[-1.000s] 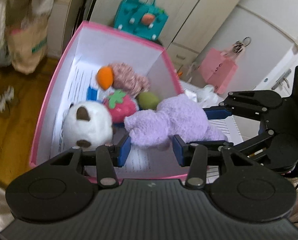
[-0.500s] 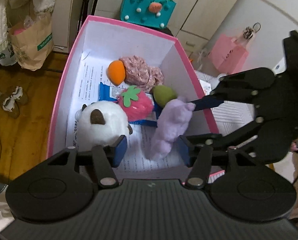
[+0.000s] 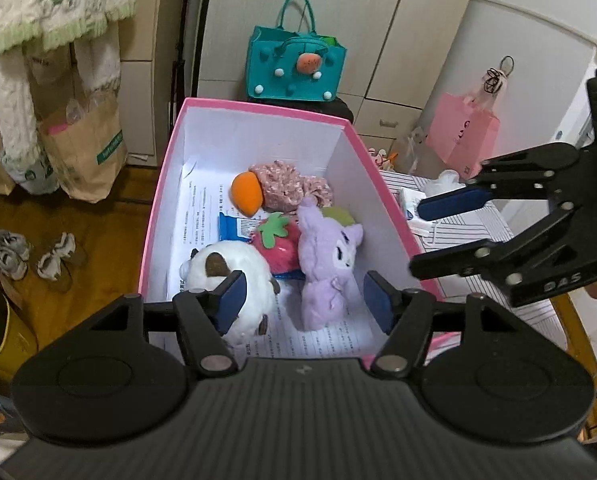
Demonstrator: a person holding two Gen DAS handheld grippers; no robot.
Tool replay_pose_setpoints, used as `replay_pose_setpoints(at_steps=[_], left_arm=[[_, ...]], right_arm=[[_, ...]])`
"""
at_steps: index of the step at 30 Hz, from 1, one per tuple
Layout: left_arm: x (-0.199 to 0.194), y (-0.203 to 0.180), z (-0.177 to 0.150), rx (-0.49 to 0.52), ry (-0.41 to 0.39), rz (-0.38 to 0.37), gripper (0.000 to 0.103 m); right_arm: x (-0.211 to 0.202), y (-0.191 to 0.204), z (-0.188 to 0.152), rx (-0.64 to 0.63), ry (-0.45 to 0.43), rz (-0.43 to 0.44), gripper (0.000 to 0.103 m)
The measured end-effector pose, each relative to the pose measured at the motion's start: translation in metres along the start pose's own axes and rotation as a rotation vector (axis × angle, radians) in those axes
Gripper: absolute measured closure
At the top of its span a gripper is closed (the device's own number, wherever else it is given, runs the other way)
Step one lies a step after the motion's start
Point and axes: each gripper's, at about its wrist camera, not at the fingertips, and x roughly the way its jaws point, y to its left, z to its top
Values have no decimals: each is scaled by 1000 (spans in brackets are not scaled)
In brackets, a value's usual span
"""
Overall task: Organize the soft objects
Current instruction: 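Move both grippers back to the wet-wipes pack and mesh bath puff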
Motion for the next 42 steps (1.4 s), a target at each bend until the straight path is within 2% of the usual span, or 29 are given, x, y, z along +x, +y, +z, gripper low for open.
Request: replay_pose_setpoints(at_steps=[8,16,26,33,37,42], left_arm=[[-24,-32,-5,100,-12,22,35],[-51,-68,-14,200,-41,-4,32],[-63,-101,-26,270,-25,-39,29],[-50,-129,-23,328,2,-86,29],[-37,-145,-17,331,13,-120,29],[-14,-166,-9,331,4,-125,29]], right_arm=[[-49,18,-19,7,-75,-3,44],[-86,34,-46,-1,-118,-42,44],[-120,38,-89,40,-112,-70,41],[-135,24,-120,105,-119,-81,40],[-140,7,-135,147,-121,-97,40],[-142,-20,-149,175,-115,-111,39]])
